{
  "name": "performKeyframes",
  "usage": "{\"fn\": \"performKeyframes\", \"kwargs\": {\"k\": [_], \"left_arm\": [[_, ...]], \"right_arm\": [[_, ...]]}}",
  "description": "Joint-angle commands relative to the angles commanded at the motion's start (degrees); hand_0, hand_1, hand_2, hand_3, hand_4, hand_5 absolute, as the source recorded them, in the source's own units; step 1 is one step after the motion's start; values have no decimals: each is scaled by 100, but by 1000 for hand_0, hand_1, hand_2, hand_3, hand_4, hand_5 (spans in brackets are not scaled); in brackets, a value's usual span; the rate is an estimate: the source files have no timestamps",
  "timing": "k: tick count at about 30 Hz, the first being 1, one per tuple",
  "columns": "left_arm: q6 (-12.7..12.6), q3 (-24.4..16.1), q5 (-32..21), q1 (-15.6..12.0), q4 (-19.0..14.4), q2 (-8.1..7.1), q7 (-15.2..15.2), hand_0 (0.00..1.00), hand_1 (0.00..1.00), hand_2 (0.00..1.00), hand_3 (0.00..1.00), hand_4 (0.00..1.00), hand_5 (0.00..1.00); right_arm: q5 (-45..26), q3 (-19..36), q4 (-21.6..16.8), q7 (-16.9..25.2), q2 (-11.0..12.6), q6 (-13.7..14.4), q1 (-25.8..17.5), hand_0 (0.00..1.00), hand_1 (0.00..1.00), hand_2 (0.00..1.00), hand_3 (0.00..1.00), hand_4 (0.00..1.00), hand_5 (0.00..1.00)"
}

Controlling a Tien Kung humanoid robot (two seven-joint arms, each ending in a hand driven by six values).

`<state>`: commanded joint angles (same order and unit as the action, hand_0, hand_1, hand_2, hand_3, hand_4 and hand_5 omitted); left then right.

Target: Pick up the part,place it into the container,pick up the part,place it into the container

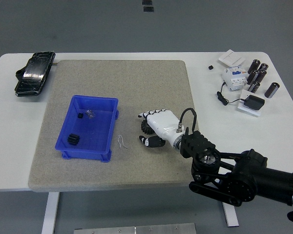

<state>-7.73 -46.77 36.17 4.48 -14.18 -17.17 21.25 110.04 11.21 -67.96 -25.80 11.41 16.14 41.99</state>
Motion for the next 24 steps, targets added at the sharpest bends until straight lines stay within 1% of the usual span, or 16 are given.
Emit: {"fn": "performKeyframes", "kwargs": {"k": [2, 3, 8, 9, 14, 15, 20, 21, 24], "left_arm": [[-2, -8, 10, 2, -1, 0, 3, 681, 636, 600, 582, 616, 275], [-3, -9, 11, 2, -1, 0, 3, 681, 637, 601, 583, 614, 273], [-5, -14, 13, 2, -2, 4, 3, 681, 637, 601, 583, 614, 273], [-5, -12, 10, 2, -2, 4, 2, 681, 637, 601, 583, 612, 274], [-8, -14, 7, 4, -4, 1, 4, 681, 637, 601, 583, 612, 274], [-8, -10, 3, 5, -4, 0, 2, 681, 637, 601, 583, 609, 278], [-11, -7, -2, 9, -2, 2, -5, 681, 637, 601, 583, 609, 278], [-11, -4, -6, 10, -1, 3, -8, 681, 638, 602, 583, 608, 280], [-13, 10, -21, 13, 2, 5, -20, 681, 638, 602, 583, 608, 280]], "right_arm": [[-10, -4, 43, 22, 16, 8, 12, 751, 831, 866, 845, 668, 407], [-21, -10, 75, 36, 23, 12, 19, 702, 794, 845, 821, 668, 414], [-77, -50, 202, 91, 45, 34, 34, 702, 794, 845, 821, 668, 414], [-87, -60, 218, 99, 48, 37, 34, 641, 731, 771, 759, 667, 429], [-126, -116, 265, 129, 44, 23, 36, 641, 731, 771, 759, 667, 429], [-131, -123, 269, 134, 42, 21, 35, 564, 662, 682, 723, 637, 413], [-166, -139, 278, 165, 38, 55, 35, 564, 662, 682, 723, 637, 413], [-176, -140, 280, 172, 37, 70, 36, 462, 565, 578, 695, 539, 348], [-194, -149, 285, 188, 30, 118, 38, 462, 565, 578, 695, 539, 348]]}}
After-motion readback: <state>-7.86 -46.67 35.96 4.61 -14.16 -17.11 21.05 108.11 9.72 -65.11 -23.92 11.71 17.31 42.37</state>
